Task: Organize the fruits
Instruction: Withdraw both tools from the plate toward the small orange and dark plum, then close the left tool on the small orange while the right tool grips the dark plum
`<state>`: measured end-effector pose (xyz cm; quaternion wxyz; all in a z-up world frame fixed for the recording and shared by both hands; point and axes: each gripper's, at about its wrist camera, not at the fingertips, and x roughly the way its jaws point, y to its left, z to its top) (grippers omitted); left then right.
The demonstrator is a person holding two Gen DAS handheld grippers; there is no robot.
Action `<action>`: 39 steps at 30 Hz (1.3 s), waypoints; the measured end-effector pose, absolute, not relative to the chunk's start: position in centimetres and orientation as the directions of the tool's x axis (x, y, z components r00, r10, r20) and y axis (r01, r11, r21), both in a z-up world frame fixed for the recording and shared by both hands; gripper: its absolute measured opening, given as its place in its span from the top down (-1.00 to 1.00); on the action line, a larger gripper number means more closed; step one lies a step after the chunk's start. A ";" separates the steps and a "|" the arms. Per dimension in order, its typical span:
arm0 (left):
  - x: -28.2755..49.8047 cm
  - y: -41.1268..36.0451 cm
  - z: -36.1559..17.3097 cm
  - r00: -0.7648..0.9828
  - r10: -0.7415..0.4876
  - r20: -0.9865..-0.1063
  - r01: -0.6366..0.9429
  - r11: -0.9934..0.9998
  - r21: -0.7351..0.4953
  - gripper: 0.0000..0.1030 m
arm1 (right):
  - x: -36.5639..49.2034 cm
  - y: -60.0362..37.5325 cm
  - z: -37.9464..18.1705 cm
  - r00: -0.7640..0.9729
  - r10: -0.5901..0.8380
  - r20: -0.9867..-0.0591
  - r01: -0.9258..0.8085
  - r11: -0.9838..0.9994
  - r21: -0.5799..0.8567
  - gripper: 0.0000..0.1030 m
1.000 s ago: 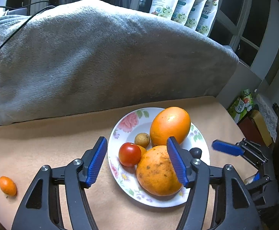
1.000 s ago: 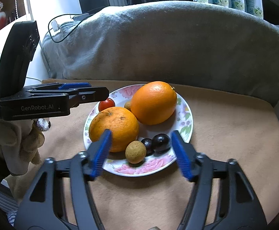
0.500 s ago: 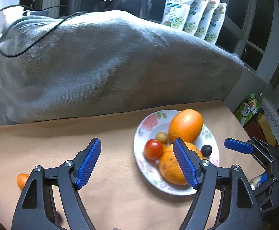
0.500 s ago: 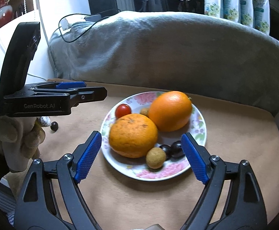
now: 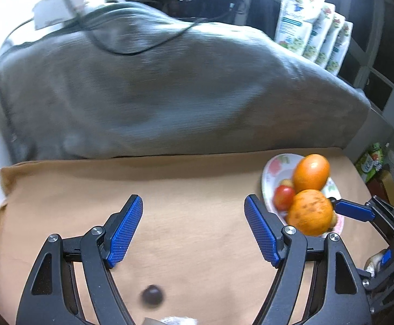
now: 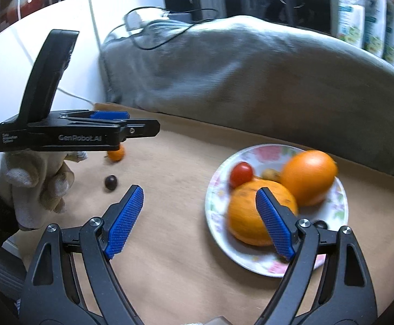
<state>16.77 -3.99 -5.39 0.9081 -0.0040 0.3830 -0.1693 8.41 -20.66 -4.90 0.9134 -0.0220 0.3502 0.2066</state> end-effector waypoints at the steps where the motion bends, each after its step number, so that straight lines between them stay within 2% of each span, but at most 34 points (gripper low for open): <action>1: 16.8 -3.4 -5.5 0.649 -0.301 -0.698 0.294 0.946 -0.135 -0.51 | 8.5 -20.0 -4.9 0.665 0.370 -0.649 -0.403 0.909 0.105 -0.70; 12: 16.5 3.0 -7.9 0.638 -0.208 -0.741 0.168 0.977 -0.130 -0.51 | 9.0 -12.9 -6.6 0.583 0.444 -0.680 -0.513 0.850 0.114 -0.70; 17: 16.0 5.0 -9.1 0.625 -0.210 -0.751 0.137 0.978 -0.159 -0.50 | 9.3 -10.6 -7.3 0.559 0.451 -0.696 -0.536 0.837 0.111 -0.70; 21: 15.6 5.9 -10.0 0.616 -0.225 -0.755 0.131 0.974 -0.183 -0.39 | 9.6 -9.3 -7.9 0.541 0.454 -0.708 -0.551 0.827 0.108 -0.69; 23: 15.5 6.1 -10.4 0.609 -0.236 -0.757 0.131 0.971 -0.198 -0.31 | 9.9 -8.7 -8.3 0.529 0.455 -0.716 -0.559 0.822 0.110 -0.57; 28: 15.4 6.0 -11.4 0.590 -0.261 -0.764 0.143 0.965 -0.219 -0.11 | 10.5 -7.5 -9.2 0.504 0.462 -0.730 -0.572 0.812 0.118 -0.51; 30: 15.4 6.0 -11.7 0.586 -0.268 -0.765 0.145 0.963 -0.226 -0.01 | 10.7 -7.1 -9.5 0.492 0.463 -0.737 -0.578 0.807 0.121 -0.31; 31: 15.5 6.0 -11.8 0.584 -0.273 -0.765 0.145 0.962 -0.233 -0.01 | 10.8 -7.0 -9.7 0.485 0.464 -0.741 -0.581 0.804 0.124 -0.25; 34: 15.6 5.7 -11.9 0.578 -0.284 -0.765 0.149 0.958 -0.243 0.00 | 11.0 -6.6 -10.1 0.479 0.465 -0.745 -0.584 0.802 0.124 -0.25; 39: 16.2 4.6 -12.1 0.572 -0.297 -0.764 0.161 0.955 -0.250 0.10 | 11.8 -6.4 -10.5 0.465 0.469 -0.751 -0.590 0.797 0.132 -0.09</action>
